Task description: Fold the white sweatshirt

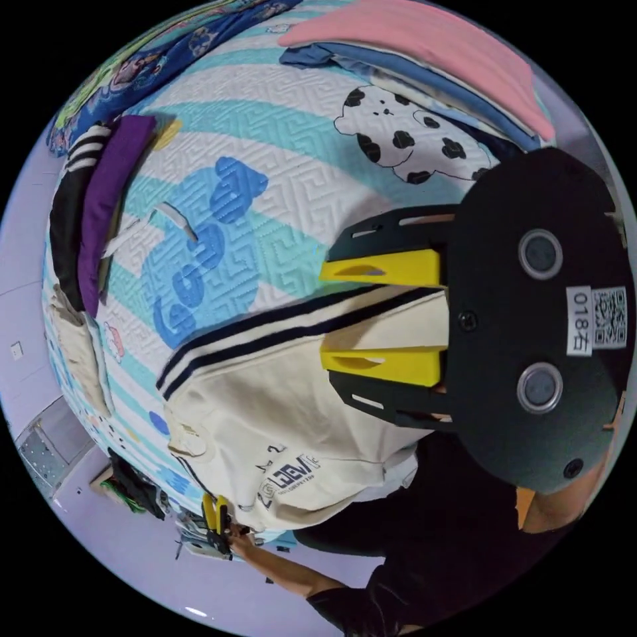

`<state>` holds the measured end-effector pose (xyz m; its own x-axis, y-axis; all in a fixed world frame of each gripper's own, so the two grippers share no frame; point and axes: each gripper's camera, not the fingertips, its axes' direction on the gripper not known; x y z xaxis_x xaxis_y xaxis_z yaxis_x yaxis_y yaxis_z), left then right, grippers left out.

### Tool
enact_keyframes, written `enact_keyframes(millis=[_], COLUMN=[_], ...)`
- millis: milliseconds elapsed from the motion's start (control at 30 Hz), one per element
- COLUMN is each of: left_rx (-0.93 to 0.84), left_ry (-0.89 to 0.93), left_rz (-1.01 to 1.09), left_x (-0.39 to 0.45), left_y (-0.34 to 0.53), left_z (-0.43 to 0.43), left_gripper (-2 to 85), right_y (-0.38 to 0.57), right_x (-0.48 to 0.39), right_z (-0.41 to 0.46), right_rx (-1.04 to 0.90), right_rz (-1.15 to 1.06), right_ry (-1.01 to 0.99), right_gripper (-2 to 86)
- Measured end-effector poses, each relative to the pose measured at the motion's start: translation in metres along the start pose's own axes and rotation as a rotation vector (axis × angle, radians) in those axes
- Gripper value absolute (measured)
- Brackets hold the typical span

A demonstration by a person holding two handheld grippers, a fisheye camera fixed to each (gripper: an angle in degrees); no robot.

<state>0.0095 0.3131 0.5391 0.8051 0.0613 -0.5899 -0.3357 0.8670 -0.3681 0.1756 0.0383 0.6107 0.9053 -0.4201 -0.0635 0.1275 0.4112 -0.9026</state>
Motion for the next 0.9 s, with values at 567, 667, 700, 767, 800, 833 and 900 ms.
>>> enact_keyframes(millis=[567, 667, 700, 767, 800, 833, 900], left_rx=[0.438, 0.554, 0.573, 0.651, 0.670, 0.709, 0.790], left_ry=[-0.539, -0.641, -0.665, -0.777, -0.809, -0.866, -0.911], left_rz=[0.029, 0.066, 0.072, 0.094, 0.094, 0.085, 0.064], left_x=[0.181, 0.228, 0.238, 0.277, 0.286, 0.302, 0.323], left_y=[0.239, 0.299, 0.311, 0.357, 0.368, 0.391, 0.427], left_z=[-0.165, -0.231, -0.244, -0.291, -0.302, -0.326, -0.362], left_gripper=[2.4, 2.5, 2.5, 2.5, 2.4, 2.5, 2.6], right_y=[0.181, 0.228, 0.246, 0.271, 0.286, 0.294, 0.321], right_x=[-0.235, -0.282, -0.301, -0.331, -0.352, -0.362, -0.400], right_z=[-0.084, -0.119, -0.131, -0.149, -0.160, -0.166, -0.189], right_rx=[0.427, 0.570, 0.637, 0.722, 0.775, 0.800, 0.901], right_rz=[-0.037, -0.017, -0.015, -0.007, -0.004, -0.002, 0.010], right_ry=[0.751, 0.843, 0.874, 0.938, 0.981, 0.999, 1.067], right_gripper=[1.5, 1.5, 1.5, 1.4, 1.5, 1.5, 1.5])
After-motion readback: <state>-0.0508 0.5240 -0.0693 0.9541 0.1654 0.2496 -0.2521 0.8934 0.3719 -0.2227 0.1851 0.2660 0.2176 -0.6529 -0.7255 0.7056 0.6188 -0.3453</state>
